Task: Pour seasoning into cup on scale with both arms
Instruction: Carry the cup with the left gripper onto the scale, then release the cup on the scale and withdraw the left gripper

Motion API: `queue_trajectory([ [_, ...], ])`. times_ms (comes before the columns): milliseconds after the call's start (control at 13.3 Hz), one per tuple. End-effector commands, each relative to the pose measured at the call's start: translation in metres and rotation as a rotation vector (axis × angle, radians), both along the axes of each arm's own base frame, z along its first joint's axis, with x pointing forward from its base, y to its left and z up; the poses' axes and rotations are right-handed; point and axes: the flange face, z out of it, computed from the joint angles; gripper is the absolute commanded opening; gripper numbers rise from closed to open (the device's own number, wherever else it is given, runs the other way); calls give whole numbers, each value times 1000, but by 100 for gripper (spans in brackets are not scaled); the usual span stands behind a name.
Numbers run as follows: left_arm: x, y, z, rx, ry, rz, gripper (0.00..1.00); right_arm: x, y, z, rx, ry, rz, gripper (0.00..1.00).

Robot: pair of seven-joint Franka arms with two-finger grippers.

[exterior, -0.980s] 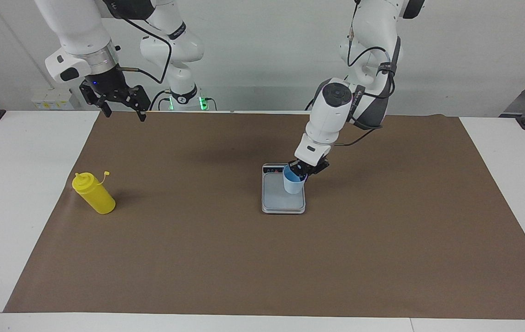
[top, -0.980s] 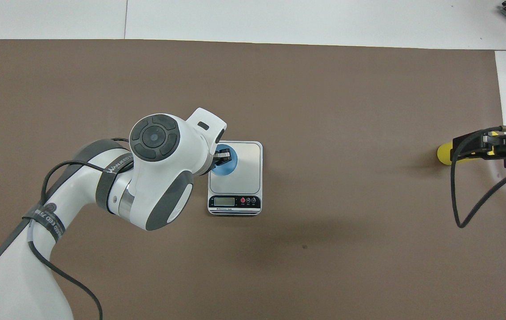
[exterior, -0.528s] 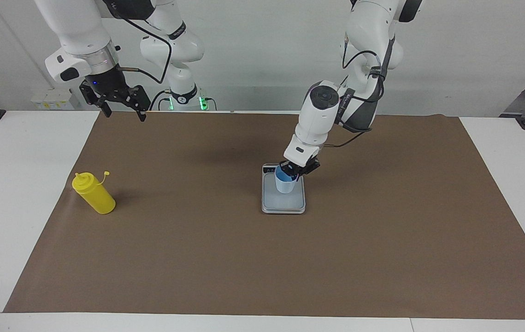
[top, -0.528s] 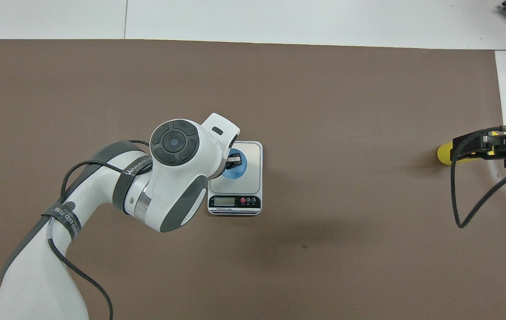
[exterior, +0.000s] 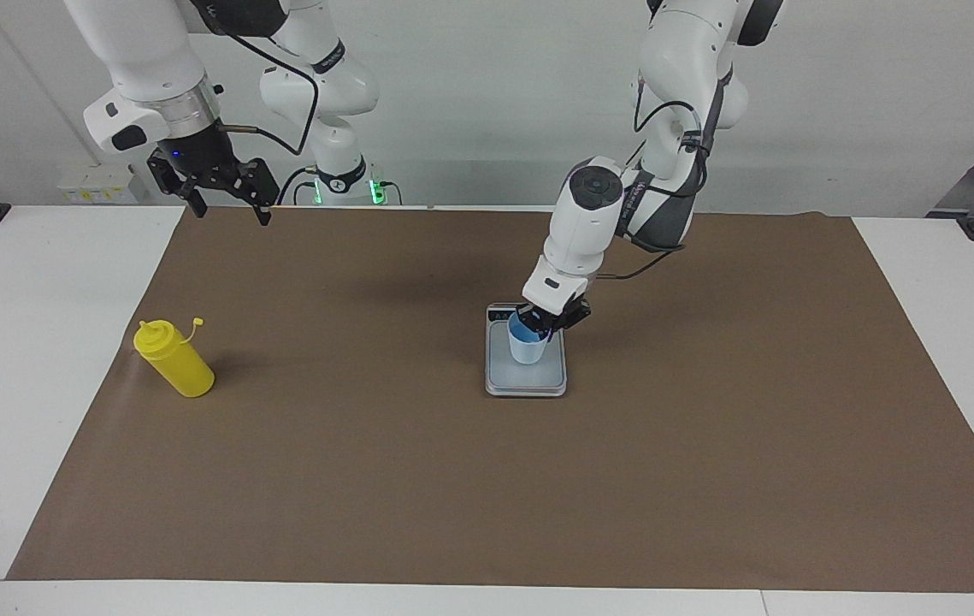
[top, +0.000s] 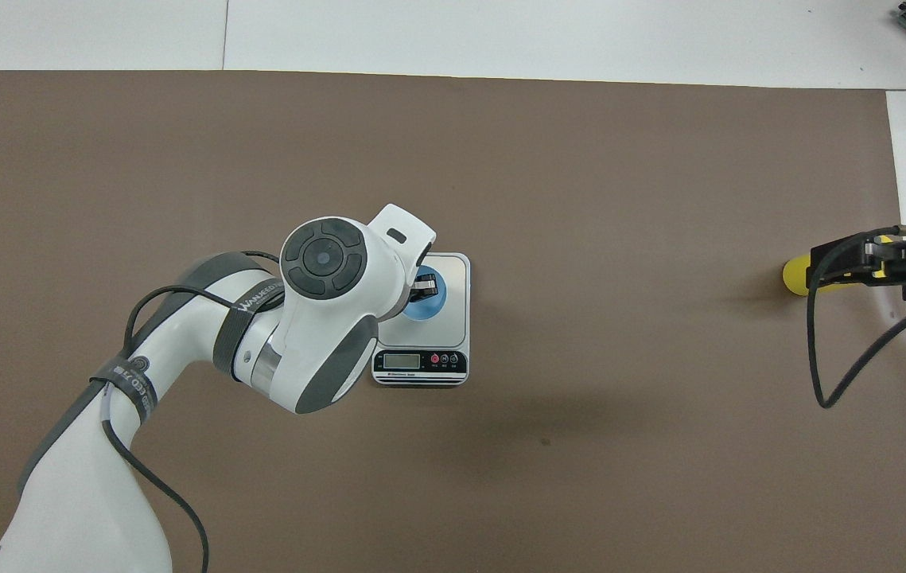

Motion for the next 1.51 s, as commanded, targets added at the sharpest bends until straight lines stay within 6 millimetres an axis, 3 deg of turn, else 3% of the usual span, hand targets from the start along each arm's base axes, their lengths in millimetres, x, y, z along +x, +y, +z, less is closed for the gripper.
queue_trajectory([
  [0, 0, -11, 1, 10, -23, 6, 0, -8, -4, 1, 8, 0, 12, 100],
  [75, 1, -11, 2, 11, -24, 7, 15, -8, -4, 1, 10, 0, 11, 100],
  [151, 2, -9, 1, 19, -30, 2, 50, -8, -5, 1, 8, 0, 11, 100],
  [226, 2, -8, 1, 30, -35, -6, 100, -8, -4, 1, 8, 0, 12, 100],
  [453, 6, 1, 10, 35, -39, 6, 100, -7, -4, 0, 8, 1, 12, 100],
  [603, 25, 47, 43, 49, -63, 61, 100, -8, -4, 1, 10, 0, 11, 100],
  [905, 39, 124, 97, 123, -79, -46, 100, -8, -5, 1, 8, 0, 14, 100],
  [1131, 41, 190, 126, 161, -40, -155, 100, -7, -7, 0, 8, 1, 6, 100],
  [1433, 37, 260, 159, 165, -19, -212, 100, -7, -5, 0, 10, 1, 9, 100],
])
